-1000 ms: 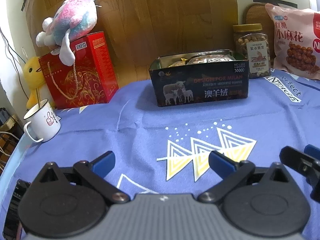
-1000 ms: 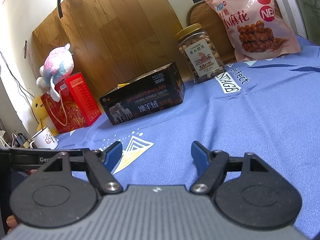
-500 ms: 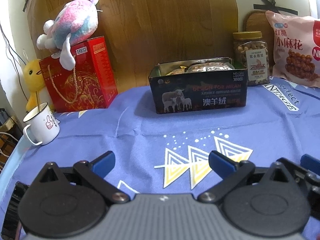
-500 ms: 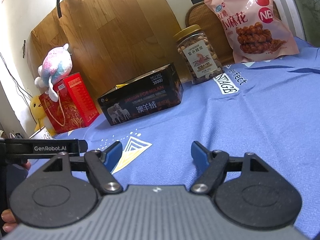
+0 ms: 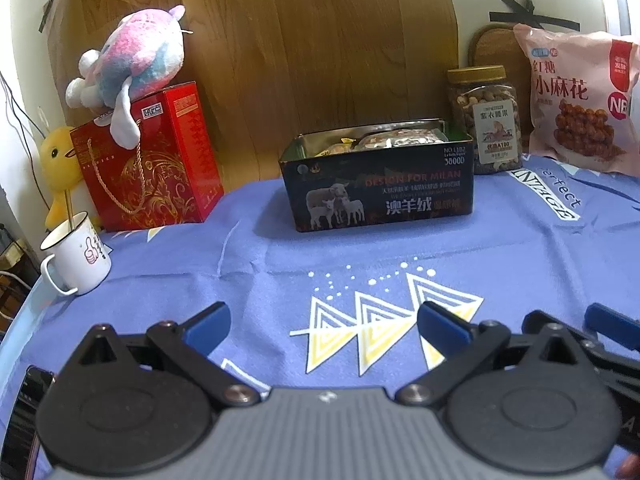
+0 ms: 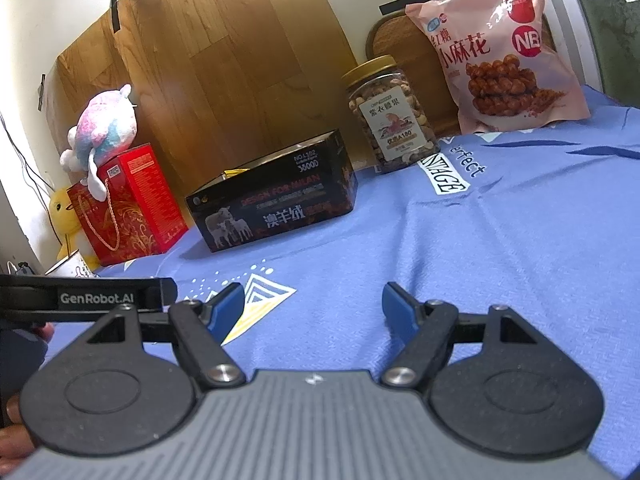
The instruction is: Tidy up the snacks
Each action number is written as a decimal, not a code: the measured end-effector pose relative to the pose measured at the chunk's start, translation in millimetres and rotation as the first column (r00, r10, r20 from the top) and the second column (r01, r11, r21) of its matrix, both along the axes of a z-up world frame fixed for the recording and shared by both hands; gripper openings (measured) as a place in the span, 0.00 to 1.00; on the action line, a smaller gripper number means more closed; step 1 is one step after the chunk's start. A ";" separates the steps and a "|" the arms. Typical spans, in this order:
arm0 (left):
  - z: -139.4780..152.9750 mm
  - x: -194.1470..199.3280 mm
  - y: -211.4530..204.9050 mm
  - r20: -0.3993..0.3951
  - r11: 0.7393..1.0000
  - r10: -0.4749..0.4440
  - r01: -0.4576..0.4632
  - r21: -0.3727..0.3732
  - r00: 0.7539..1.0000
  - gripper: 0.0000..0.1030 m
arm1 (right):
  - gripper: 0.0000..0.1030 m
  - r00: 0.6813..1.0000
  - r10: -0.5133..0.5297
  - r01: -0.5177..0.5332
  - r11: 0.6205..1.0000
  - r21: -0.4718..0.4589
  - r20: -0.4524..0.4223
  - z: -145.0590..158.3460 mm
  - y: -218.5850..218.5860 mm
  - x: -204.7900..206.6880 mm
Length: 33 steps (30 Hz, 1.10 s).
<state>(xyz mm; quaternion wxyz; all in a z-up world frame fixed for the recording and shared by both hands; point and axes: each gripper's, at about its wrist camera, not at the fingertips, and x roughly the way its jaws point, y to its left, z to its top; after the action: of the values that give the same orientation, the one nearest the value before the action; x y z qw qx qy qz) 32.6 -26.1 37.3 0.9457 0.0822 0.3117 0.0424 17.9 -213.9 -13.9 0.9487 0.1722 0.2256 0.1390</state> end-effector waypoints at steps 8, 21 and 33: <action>1.8 -0.9 -0.3 0.008 1.000 -0.007 0.007 -0.003 1.000 1.00 | 0.76 1.000 -0.006 0.006 1.000 -0.009 0.001 0.4 1.1 -0.6; 2.8 2.2 -5.3 0.016 1.000 -0.015 0.015 -0.001 1.000 1.00 | 0.76 1.000 -0.006 0.006 1.000 -0.012 0.006 0.6 1.7 -1.2; -2.0 3.6 1.4 0.010 1.000 0.021 -0.021 0.009 1.000 1.00 | 0.76 1.000 -0.011 0.011 1.000 -0.009 0.016 0.7 1.0 -3.4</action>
<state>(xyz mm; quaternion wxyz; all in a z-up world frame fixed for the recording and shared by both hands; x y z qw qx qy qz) 36.2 -24.7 35.3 0.9463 0.0831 0.3076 0.0542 14.6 -212.8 -13.2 0.9520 0.1682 0.2177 0.1344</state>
